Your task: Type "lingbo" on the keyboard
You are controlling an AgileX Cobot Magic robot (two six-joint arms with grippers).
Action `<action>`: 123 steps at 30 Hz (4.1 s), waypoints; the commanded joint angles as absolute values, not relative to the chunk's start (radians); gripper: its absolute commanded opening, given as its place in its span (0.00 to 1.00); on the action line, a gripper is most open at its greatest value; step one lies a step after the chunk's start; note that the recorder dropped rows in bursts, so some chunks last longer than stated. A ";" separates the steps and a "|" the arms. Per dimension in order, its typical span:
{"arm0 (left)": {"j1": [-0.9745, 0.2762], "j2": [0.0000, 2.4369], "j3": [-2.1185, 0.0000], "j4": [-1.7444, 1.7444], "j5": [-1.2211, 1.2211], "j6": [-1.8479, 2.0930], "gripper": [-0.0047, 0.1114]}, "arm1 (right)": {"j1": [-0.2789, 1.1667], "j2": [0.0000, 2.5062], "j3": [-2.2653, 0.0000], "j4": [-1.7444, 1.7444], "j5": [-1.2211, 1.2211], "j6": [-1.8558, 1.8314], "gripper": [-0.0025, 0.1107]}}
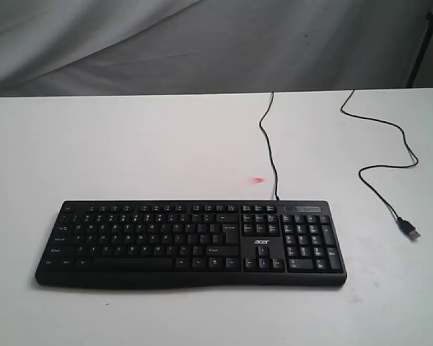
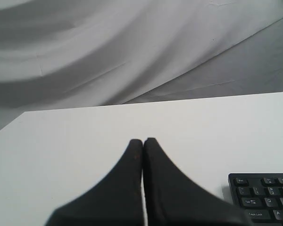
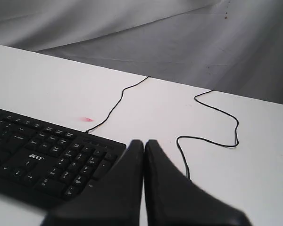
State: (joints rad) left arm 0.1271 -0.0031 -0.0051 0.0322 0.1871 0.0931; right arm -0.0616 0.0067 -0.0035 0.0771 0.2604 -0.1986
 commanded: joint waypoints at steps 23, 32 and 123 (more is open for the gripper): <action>0.123 0.000 0.000 0.032 0.183 0.090 0.05 | -0.069 0.106 -0.245 0.096 0.438 -0.197 0.02; 0.123 0.000 0.000 0.032 0.183 0.090 0.05 | -0.069 0.433 -0.570 0.092 0.438 -0.197 0.02; 0.123 0.000 0.000 0.032 0.183 0.090 0.05 | 0.551 1.996 -1.061 0.208 0.020 -0.620 0.02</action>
